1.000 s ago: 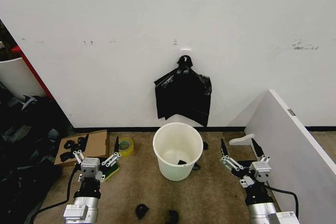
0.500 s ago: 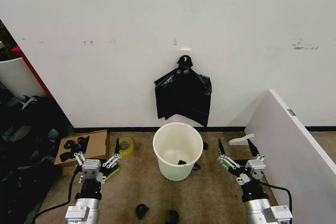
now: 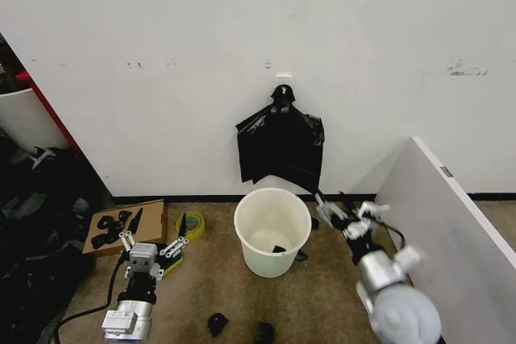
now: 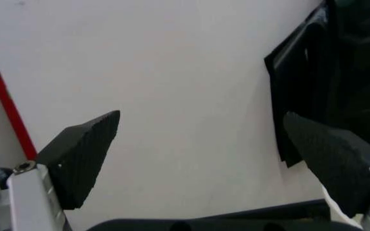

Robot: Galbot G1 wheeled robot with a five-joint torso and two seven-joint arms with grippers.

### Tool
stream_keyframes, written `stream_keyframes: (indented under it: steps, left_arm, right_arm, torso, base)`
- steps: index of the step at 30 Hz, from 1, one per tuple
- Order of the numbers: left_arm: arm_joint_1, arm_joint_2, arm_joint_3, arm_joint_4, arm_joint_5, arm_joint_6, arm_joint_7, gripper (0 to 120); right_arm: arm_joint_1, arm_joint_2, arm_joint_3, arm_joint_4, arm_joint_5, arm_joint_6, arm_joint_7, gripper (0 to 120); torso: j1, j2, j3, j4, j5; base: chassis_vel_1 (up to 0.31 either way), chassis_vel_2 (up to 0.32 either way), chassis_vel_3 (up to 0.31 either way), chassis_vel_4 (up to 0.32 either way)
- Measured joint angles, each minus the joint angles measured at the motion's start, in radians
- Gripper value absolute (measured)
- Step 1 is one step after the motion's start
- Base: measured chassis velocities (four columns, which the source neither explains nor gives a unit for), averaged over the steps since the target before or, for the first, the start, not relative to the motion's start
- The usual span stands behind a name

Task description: Place the garbage bag over the trash bin.

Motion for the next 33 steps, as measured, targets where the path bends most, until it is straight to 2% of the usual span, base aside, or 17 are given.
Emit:
stream_keyframes:
  steps: [3,4,6,8,11,18,24,28,33]
  left_arm:
    - [0.001,-0.001,0.000,0.000,0.000,-0.002,0.000,100]
    - [0.005,-0.012,-0.001,0.002,0.003,-0.008,-0.003,100]
    - [0.009,-0.019,-0.001,0.002,0.004,-0.009,-0.006,100]
    - [0.010,-0.020,-0.001,0.002,0.004,-0.009,-0.006,100]
    - [0.018,-0.029,-0.002,0.001,0.004,-0.010,-0.010,100]
    - [0.024,-0.044,-0.002,-0.002,0.005,-0.011,-0.015,100]
    - [0.020,-0.048,-0.002,0.001,0.005,-0.012,-0.020,100]
    - [0.014,-0.047,-0.002,0.006,0.001,-0.012,-0.025,100]
    - [0.004,-0.042,-0.002,0.013,-0.007,-0.012,-0.028,100]
  right_arm:
    - [0.014,0.001,-0.006,-0.006,0.013,-0.002,0.000,100]
    - [0.134,0.027,-0.055,-0.071,0.094,-0.010,0.000,100]
    - [0.242,0.074,-0.084,-0.144,0.142,-0.010,0.007,100]
    - [0.262,0.084,-0.088,-0.161,0.149,-0.010,0.008,100]
    - [0.387,0.156,-0.097,-0.291,0.176,-0.006,0.023,100]
    - [0.540,0.210,-0.107,-0.465,0.161,0.007,0.028,100]
    - [0.616,0.237,-0.095,-0.561,0.146,0.015,0.029,100]
    - [0.623,0.244,-0.088,-0.575,0.152,0.016,0.024,98]
    - [0.640,0.262,-0.089,-0.592,0.147,0.016,0.015,79]
  torso:
    - [0.000,0.000,0.000,0.0000,0.0000]
    - [0.000,0.000,0.000,-0.0001,0.0001]
    - [0.000,0.000,0.000,-0.0003,0.0000]
    - [0.000,0.000,0.000,-0.0001,-0.0004]
    - [0.000,0.000,0.000,-0.0001,0.0000]
    - [0.000,0.000,0.000,-0.0004,-0.0001]
    - [0.000,0.000,0.000,-0.0003,-0.0001]
    - [0.000,0.000,0.000,-0.0005,-0.0001]
    - [0.000,0.000,0.000,-0.0003,-0.0001]
  base:
    - [0.000,0.000,0.000,0.000]
    - [0.000,0.000,0.000,0.000]
    - [0.000,0.000,0.000,0.000]
    - [0.000,0.000,0.000,0.000]
    - [0.000,0.000,0.000,0.000]
    - [0.000,0.000,0.000,0.000]
    - [0.000,0.000,0.000,0.000]
    - [0.000,0.000,0.000,0.000]
    - [0.000,0.000,0.000,0.000]
